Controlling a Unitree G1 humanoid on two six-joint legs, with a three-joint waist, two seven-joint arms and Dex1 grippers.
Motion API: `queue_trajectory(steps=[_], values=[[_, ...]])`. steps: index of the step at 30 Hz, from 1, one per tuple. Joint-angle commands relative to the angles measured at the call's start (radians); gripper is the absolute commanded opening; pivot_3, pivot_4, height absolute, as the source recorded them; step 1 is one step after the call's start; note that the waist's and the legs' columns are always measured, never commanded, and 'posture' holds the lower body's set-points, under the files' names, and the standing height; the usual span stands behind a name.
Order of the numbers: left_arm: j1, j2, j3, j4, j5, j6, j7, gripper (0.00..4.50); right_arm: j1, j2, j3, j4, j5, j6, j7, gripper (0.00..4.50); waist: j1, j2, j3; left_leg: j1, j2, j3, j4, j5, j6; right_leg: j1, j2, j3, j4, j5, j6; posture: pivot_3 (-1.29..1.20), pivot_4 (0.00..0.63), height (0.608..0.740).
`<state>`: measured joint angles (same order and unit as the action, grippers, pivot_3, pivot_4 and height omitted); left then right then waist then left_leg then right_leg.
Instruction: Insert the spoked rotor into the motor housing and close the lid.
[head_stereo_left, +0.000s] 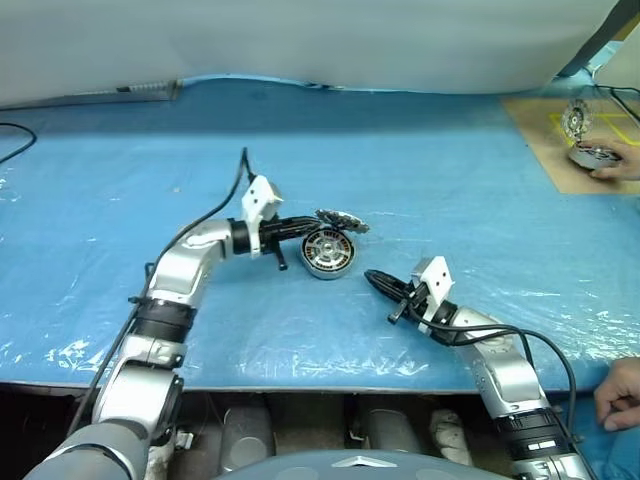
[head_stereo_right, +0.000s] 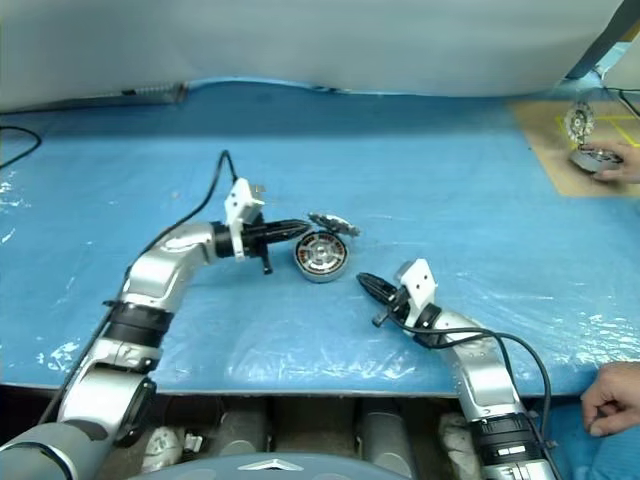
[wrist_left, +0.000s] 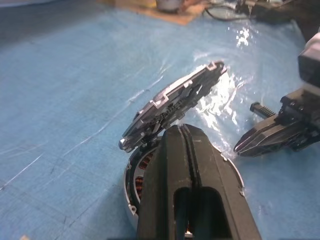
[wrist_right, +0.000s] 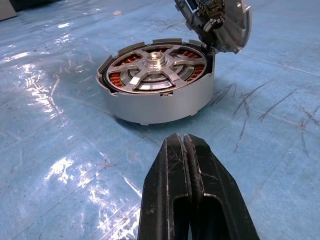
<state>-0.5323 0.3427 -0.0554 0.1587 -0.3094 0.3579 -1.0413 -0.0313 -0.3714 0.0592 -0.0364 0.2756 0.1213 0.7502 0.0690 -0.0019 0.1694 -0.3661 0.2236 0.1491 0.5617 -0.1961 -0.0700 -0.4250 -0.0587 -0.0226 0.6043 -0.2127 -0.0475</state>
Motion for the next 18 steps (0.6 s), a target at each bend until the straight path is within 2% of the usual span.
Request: queue_trajectory(steps=[1, 6, 9, 13, 18], values=[[0.105, 0.031, 0.028, -0.105, -0.027, -0.035, 0.005, 0.02, -0.004, -0.001, -0.013, -0.03, 0.014, -0.012, 0.001, 0.0, 0.0, 0.0, 0.0, 0.0, 0.0, 0.0, 0.0, 0.0, 0.0, 0.0, 0.0, 0.0, 0.0, 0.0, 0.0, 0.0, 0.15, 0.74], [0.306, 0.0, 0.061, -0.222, -0.035, -0.123, 0.098, 0.02, -0.042, 0.004, -0.038, 0.007, 0.0, -0.013, -0.039, 0.0, -0.001, 0.0, 0.0, 0.0, 0.0, 0.0, 0.0, 0.0, 0.0, 0.0, 0.0, 0.0, 0.0, 0.0, 0.0, 0.0, 0.15, 0.74], [0.399, -0.033, 0.038, -0.241, 0.003, -0.224, 0.145, 0.02, -0.085, 0.007, -0.051, 0.039, -0.011, -0.004, -0.076, 0.0, -0.001, 0.0, 0.0, 0.0, 0.0, 0.0, 0.001, 0.0, 0.0, 0.0, 0.0, 0.0, 0.0, 0.0, 0.0, 0.0, 0.15, 0.74], [0.449, -0.09, 0.034, -0.247, 0.007, -0.29, 0.217, 0.02, -0.15, 0.013, -0.065, 0.093, -0.035, 0.01, -0.135, 0.0, 0.002, 0.0, 0.0, 0.001, 0.0, 0.0, 0.001, 0.0, 0.0, 0.0, 0.0, 0.0, 0.0, -0.001, 0.001, 0.0, 0.15, 0.74], [0.503, -0.118, 0.006, -0.174, 0.071, -0.447, 0.259, 0.02, -0.316, 0.023, -0.08, 0.216, -0.079, 0.074, -0.236, 0.0, -0.011, 0.0, 0.0, 0.0, 0.001, 0.001, 0.0, 0.0, 0.0, 0.0, 0.001, 0.001, 0.001, 0.0, 0.001, 0.0, 0.15, 0.74]])
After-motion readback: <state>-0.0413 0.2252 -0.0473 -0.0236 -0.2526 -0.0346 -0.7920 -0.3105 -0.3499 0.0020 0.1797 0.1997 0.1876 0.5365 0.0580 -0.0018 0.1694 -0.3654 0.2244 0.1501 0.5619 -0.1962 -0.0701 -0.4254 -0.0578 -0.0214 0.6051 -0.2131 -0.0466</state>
